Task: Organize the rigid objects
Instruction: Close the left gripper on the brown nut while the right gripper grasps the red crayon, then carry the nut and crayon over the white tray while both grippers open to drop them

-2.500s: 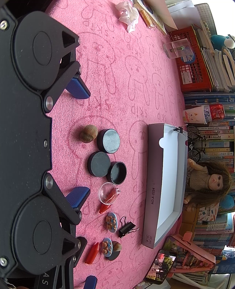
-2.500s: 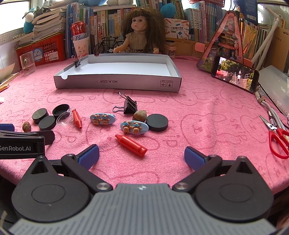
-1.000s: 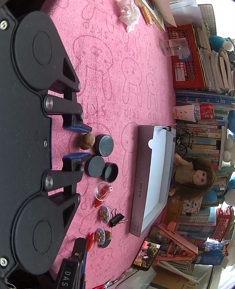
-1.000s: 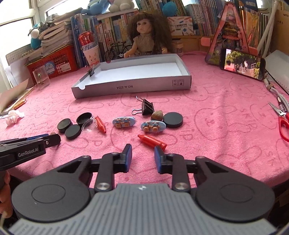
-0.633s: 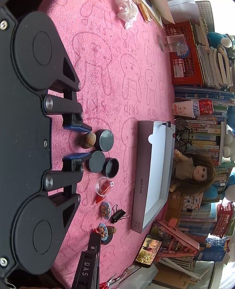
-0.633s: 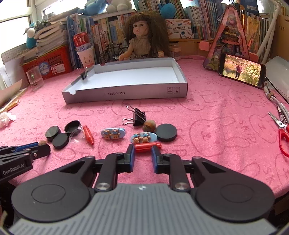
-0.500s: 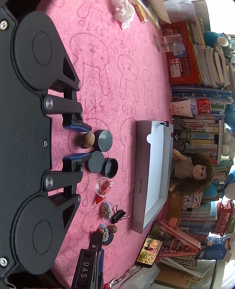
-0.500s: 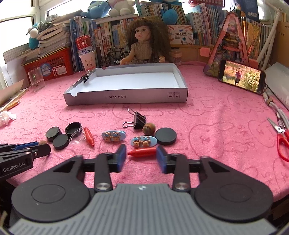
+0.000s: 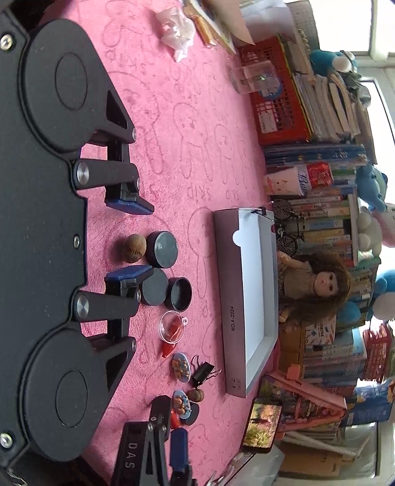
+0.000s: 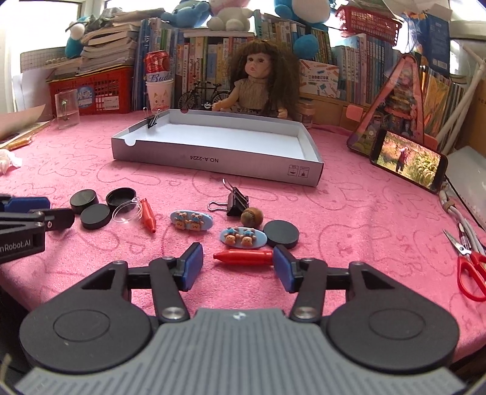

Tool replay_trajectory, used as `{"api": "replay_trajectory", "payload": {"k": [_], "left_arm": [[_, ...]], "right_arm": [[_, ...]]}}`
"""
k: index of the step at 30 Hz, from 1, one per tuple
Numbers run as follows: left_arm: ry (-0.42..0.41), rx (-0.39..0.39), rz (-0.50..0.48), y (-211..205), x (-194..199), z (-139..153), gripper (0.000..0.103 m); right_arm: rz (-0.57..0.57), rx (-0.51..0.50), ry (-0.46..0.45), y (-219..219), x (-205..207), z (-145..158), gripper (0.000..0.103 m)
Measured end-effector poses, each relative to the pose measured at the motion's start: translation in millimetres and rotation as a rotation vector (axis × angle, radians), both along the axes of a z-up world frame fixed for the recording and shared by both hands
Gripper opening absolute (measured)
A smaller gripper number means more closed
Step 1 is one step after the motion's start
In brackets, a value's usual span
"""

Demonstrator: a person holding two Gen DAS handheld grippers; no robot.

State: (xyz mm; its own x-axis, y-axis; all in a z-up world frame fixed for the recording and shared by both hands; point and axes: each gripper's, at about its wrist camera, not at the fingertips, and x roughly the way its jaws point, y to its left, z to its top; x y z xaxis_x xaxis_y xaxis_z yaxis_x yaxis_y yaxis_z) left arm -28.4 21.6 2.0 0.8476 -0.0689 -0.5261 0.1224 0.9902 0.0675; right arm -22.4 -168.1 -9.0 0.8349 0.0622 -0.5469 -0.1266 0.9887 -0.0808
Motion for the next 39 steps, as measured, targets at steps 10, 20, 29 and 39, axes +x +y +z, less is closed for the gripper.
{"api": "replay_trajectory", "payload": {"k": [10,20,29,39], "left_arm": [[0.016,-0.042,-0.088,13.9,2.9,-7.5,0.023],[-0.011,-0.063,-0.088,6.9,-1.6,4.6,0.020],[0.011,-0.142,-0.025,4.3,31.7,30.1,0.020],[0.026,-0.179,-0.018,-14.0,102.9,54.4,0.020]], "right_arm": [[0.014,0.024,-0.006,-6.2,-3.1,-3.9,0.063],[0.045,0.019,-0.035,0.5,-5.7,3.6,0.050],[-0.006,0.089,-0.050,-7.9,17.9,21.6,0.050],[-0.101,0.173,-0.032,-32.9,76.9,42.4,0.050]]}}
